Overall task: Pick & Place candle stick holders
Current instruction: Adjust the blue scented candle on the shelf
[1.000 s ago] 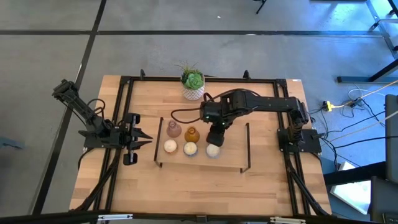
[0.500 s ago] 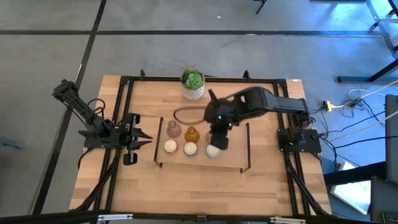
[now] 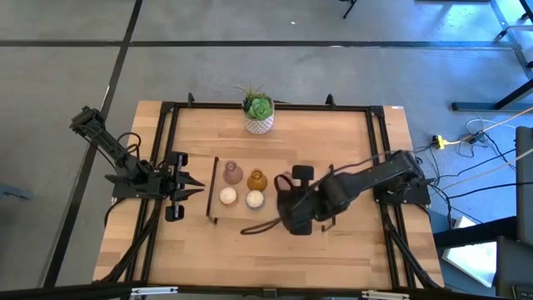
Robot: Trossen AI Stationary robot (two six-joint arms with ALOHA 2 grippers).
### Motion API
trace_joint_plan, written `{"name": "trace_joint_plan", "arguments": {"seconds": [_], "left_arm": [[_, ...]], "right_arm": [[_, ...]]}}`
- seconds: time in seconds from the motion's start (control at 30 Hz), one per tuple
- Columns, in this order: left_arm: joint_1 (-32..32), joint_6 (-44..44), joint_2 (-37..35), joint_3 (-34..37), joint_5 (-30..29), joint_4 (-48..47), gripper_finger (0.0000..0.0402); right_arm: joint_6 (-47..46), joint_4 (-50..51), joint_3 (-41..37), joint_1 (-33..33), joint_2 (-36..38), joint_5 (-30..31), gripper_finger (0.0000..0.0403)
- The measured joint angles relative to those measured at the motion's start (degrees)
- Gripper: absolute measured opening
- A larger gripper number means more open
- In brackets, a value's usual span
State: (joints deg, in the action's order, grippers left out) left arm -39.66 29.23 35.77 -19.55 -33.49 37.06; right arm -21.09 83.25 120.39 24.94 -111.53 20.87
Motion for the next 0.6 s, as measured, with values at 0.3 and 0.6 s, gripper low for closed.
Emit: {"name": "trace_joint_plan", "arguments": {"seconds": [0.3,0.6], "left_arm": [[0.0,-0.1,0.0,0.0,0.0,0.0,0.0036],[0.0,-0.1,0.0,0.0,0.0,0.0,0.0036]], "right_arm": [[-0.6,-3.0,-8.1,-0.9,0.0,4.7,0.0002],[0.9,-8.0,-8.2,-1.4,0.0,-4.9,0.0001]]}}
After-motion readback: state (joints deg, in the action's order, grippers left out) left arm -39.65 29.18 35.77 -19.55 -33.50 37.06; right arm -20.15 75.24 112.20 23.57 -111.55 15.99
